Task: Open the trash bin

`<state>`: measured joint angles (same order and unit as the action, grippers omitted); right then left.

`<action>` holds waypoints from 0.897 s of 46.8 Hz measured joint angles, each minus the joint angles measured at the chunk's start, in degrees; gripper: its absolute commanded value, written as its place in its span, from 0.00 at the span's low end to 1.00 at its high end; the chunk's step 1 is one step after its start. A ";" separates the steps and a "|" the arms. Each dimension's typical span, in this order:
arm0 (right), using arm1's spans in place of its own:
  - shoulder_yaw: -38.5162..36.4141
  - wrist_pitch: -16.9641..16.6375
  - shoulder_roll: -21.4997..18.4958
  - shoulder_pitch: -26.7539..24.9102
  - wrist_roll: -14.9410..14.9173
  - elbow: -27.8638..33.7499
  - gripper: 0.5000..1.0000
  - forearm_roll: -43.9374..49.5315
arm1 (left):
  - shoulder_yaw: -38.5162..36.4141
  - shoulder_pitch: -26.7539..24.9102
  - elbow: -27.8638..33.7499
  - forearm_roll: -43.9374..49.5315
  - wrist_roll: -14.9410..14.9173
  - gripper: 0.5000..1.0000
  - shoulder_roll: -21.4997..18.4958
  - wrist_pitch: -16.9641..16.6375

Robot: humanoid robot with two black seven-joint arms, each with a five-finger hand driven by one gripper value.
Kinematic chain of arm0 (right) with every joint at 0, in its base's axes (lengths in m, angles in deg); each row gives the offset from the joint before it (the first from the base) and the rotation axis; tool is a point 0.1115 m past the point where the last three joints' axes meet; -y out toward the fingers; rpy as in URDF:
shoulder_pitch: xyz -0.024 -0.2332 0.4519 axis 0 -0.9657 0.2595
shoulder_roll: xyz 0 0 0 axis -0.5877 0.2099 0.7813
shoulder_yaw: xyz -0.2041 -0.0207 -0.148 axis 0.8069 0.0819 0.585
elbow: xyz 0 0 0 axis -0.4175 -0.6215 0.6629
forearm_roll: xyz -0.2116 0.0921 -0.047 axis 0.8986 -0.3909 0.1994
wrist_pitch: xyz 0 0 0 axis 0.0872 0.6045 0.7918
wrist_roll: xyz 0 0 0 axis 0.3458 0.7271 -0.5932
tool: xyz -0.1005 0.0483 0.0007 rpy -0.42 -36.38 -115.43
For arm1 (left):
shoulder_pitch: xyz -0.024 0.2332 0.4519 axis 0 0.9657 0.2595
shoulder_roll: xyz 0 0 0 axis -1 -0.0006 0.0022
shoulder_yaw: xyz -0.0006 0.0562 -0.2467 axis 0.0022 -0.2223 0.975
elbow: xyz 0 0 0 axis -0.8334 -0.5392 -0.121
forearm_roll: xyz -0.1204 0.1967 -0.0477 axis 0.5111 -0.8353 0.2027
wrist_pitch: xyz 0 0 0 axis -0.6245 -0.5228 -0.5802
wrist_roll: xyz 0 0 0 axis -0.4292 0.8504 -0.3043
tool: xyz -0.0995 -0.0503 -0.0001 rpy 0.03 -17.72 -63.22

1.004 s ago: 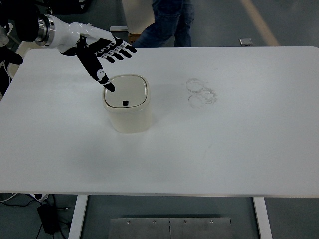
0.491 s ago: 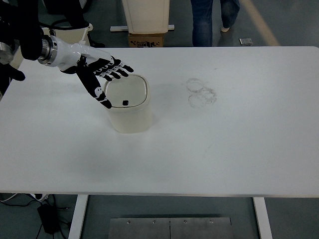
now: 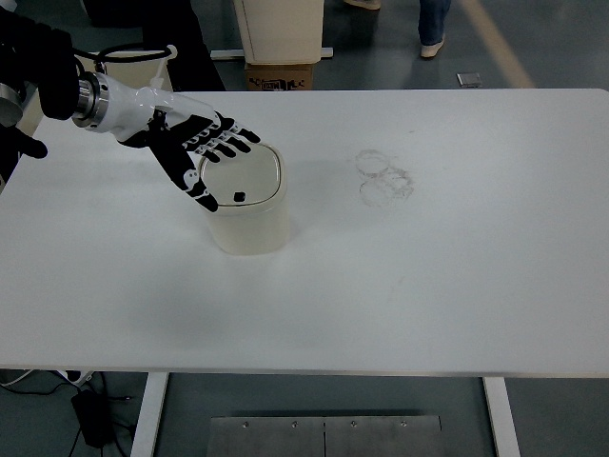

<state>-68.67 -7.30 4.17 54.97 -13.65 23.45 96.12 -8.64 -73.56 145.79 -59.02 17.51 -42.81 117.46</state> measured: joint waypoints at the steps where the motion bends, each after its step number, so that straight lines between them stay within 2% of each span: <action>1: 0.00 0.00 0.00 0.00 0.00 0.00 0.99 0.00 | -0.08 0.03 0.00 0.00 0.00 1.00 0.00 0.00; 17: 0.00 0.02 0.00 0.00 0.00 0.00 0.98 -0.03 | -0.74 2.69 0.00 -0.46 0.00 1.00 0.58 0.00; 42: 0.00 0.02 0.00 0.00 0.00 0.01 0.99 -0.01 | -0.92 3.83 0.01 -0.58 0.00 1.00 1.48 0.00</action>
<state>-68.67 -7.28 4.17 54.97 -13.65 23.46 96.11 -9.55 -69.72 145.79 -59.60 17.51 -41.33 117.47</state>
